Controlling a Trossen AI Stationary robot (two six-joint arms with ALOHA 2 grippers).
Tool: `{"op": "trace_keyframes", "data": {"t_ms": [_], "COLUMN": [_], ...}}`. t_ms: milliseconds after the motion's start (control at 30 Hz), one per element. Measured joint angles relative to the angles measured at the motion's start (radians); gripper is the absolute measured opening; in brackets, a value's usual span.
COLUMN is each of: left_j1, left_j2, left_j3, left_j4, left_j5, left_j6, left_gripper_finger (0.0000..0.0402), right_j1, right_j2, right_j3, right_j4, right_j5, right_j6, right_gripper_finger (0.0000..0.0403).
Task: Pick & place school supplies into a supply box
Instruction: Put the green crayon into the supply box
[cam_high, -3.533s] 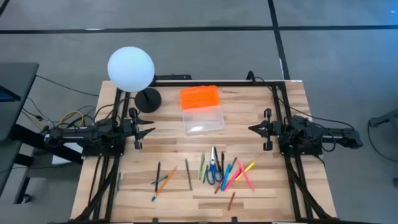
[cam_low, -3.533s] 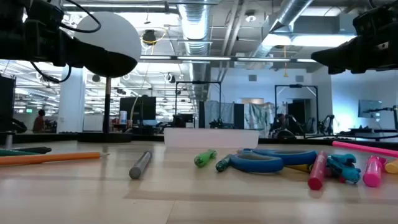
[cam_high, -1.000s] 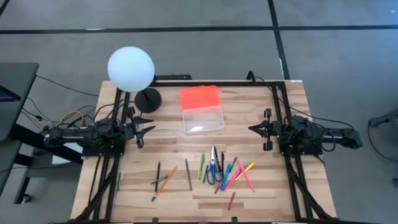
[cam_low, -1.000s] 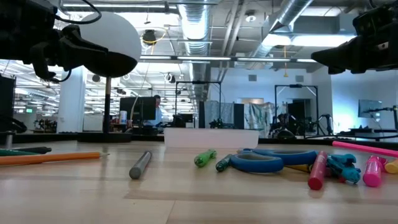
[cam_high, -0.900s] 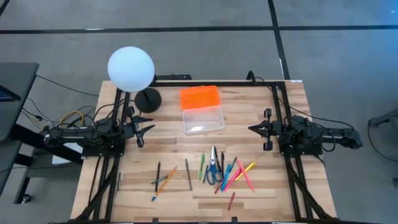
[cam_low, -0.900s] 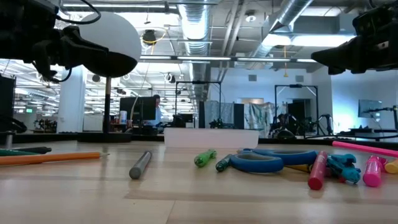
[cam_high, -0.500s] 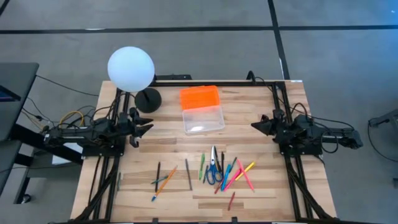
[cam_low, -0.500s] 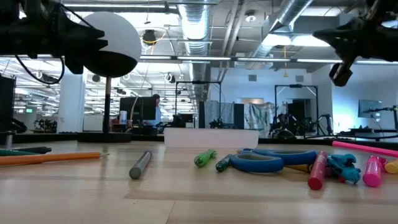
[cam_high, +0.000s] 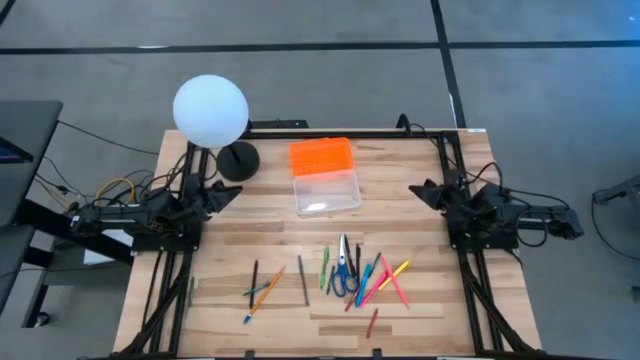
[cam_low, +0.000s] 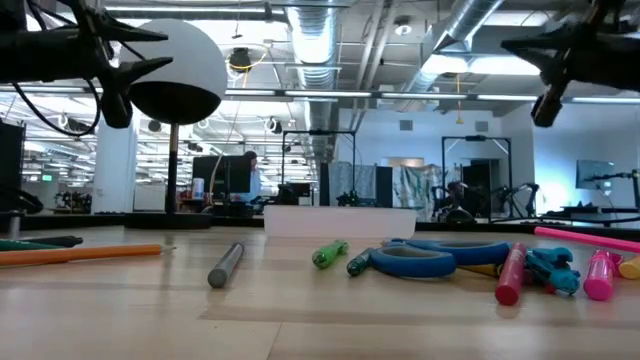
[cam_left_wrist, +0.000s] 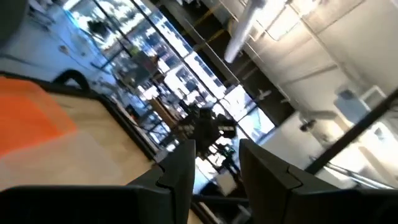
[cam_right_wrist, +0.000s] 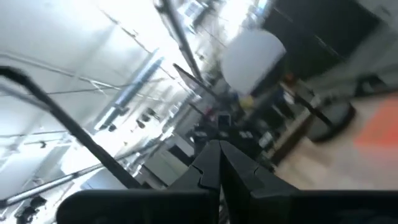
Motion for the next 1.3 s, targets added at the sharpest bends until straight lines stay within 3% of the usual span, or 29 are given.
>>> {"op": "trace_keyframes", "data": {"t_ms": [133, 233, 400, 700, 900, 1000, 1067, 1300], "left_j1": [0.0, -0.001, -0.001, -0.043, -0.063, -0.096, -0.142, -0.347], "left_j2": [0.003, 0.019, 0.084, 0.377, 0.591, 0.673, 0.712, 0.809], "left_j3": [0.0, 0.013, 0.164, 0.446, 0.546, 0.587, 0.617, 0.691], "left_j4": [0.096, 0.234, 0.221, 0.086, 0.062, -0.015, -0.126, -0.578], "left_j5": [0.12, 0.166, 0.196, 0.254, 0.394, 0.48, 0.482, 0.319], "left_j6": [0.003, 0.087, 0.273, 0.339, 0.207, 0.117, 0.08, -0.073], "left_gripper_finger": [0.0119, 0.0119, 0.0119, 0.0119, 0.0119, 0.0119, 0.0119, 0.0119], "right_j1": [0.0, 0.0, 0.0, 0.001, 0.049, 0.091, 0.111, 0.131], "right_j2": [0.001, 0.0, 0.002, 0.129, 0.33, 0.454, 0.526, 0.665], "right_j3": [0.031, 0.058, 0.141, 0.282, 0.39, 0.46, 0.505, 0.604], "right_j4": [0.095, 0.135, 0.145, 0.142, 0.142, 0.141, 0.141, 0.032], "right_j5": [-0.011, -0.035, -0.144, -0.264, -0.296, -0.295, -0.295, -0.291], "right_j6": [-0.1, -0.16, -0.26, -0.379, -0.382, -0.449, -0.505, -0.565], "right_gripper_finger": [0.0, 0.0, 0.0, 0.0, 0.0, 0.0, 0.0, 0.0]}}
